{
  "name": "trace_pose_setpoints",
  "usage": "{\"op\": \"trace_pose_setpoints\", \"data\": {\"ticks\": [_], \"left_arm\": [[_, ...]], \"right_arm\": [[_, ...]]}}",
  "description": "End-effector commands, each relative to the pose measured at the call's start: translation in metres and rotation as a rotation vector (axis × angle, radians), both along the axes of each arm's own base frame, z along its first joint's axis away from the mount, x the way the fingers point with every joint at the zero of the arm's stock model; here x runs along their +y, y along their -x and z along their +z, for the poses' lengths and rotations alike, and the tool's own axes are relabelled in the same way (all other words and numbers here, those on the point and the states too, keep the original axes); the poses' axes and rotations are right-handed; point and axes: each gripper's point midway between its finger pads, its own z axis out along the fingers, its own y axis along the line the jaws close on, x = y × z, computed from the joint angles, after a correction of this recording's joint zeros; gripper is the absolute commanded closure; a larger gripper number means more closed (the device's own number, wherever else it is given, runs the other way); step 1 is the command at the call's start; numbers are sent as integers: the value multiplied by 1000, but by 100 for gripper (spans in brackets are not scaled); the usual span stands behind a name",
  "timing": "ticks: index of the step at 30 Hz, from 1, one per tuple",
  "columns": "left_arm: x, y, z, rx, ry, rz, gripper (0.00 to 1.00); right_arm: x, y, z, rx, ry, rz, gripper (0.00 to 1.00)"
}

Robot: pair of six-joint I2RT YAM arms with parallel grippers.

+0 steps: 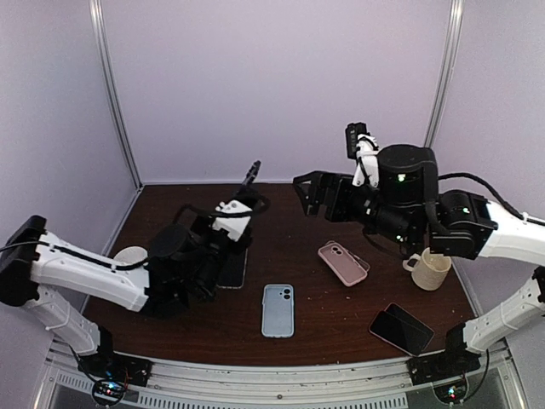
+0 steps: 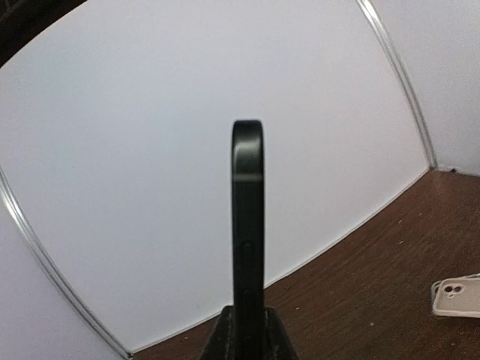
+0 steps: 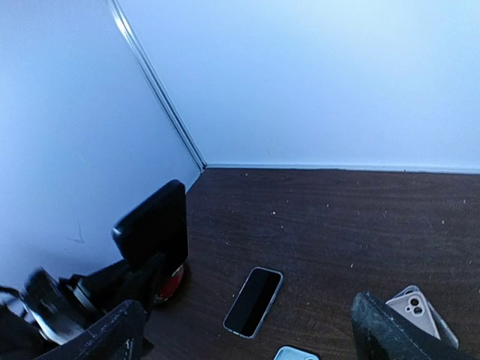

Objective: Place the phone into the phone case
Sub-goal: Pass from the right arm to the left, then pass from the left arm to the right

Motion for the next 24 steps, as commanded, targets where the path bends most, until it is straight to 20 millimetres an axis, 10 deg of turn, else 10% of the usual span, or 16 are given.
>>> {"op": "trace_pose_setpoints", "data": {"ticks": [1,7,16,24], "left_arm": [[4,11,11,333,411,-379,100],[-6,45,40,401,497,-709,100],[-5,50,46,383,512,-744,100],[-1,52,48,361,537,-752,100]], "right_arm": [[-8,14,12,-100,99,135,0],[23,27,30,-151,19,286,1],[96,8,43,-141,21,324,0],[104,-20,10,-33,32,162,0]]}}
